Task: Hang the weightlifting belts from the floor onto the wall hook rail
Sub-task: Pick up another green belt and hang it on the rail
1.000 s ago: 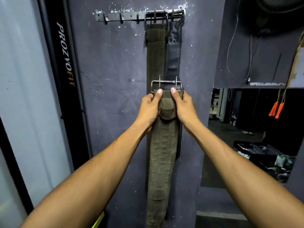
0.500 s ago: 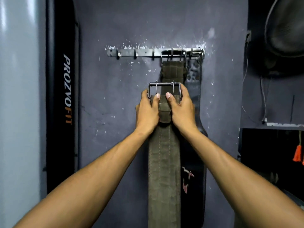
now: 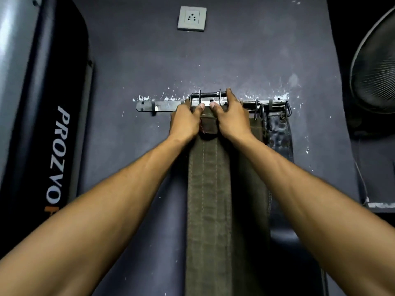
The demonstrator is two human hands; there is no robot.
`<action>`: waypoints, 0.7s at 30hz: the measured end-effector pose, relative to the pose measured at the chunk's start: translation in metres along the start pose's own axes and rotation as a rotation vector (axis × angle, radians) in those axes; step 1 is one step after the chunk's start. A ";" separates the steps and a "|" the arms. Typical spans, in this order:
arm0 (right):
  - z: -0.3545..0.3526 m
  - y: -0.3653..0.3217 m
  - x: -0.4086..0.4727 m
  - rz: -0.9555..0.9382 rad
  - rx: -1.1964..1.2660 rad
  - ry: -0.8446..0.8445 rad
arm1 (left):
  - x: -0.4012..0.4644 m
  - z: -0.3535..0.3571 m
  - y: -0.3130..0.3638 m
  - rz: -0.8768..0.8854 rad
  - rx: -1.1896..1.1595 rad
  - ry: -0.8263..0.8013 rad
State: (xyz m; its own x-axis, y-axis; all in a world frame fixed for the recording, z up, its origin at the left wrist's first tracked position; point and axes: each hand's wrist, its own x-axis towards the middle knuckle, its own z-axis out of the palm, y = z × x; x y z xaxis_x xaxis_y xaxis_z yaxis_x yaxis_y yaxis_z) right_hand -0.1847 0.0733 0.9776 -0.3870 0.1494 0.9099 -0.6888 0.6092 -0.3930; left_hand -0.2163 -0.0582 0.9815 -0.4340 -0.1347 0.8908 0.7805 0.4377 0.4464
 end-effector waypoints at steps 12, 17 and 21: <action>0.008 0.006 0.021 0.072 -0.251 -0.089 | 0.018 0.005 -0.018 0.070 0.182 -0.071; -0.007 -0.013 0.026 0.126 -0.370 -0.159 | 0.018 -0.003 -0.007 0.021 0.131 -0.107; -0.014 -0.006 0.012 0.107 -0.382 -0.193 | 0.003 -0.008 -0.010 0.006 0.027 -0.187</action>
State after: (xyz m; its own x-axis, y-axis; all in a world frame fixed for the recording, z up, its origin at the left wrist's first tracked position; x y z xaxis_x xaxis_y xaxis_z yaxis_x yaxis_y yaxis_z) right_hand -0.1764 0.0822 0.9926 -0.5761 0.1016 0.8111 -0.3760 0.8481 -0.3734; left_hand -0.2224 -0.0699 0.9806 -0.5074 0.0340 0.8610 0.7718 0.4623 0.4366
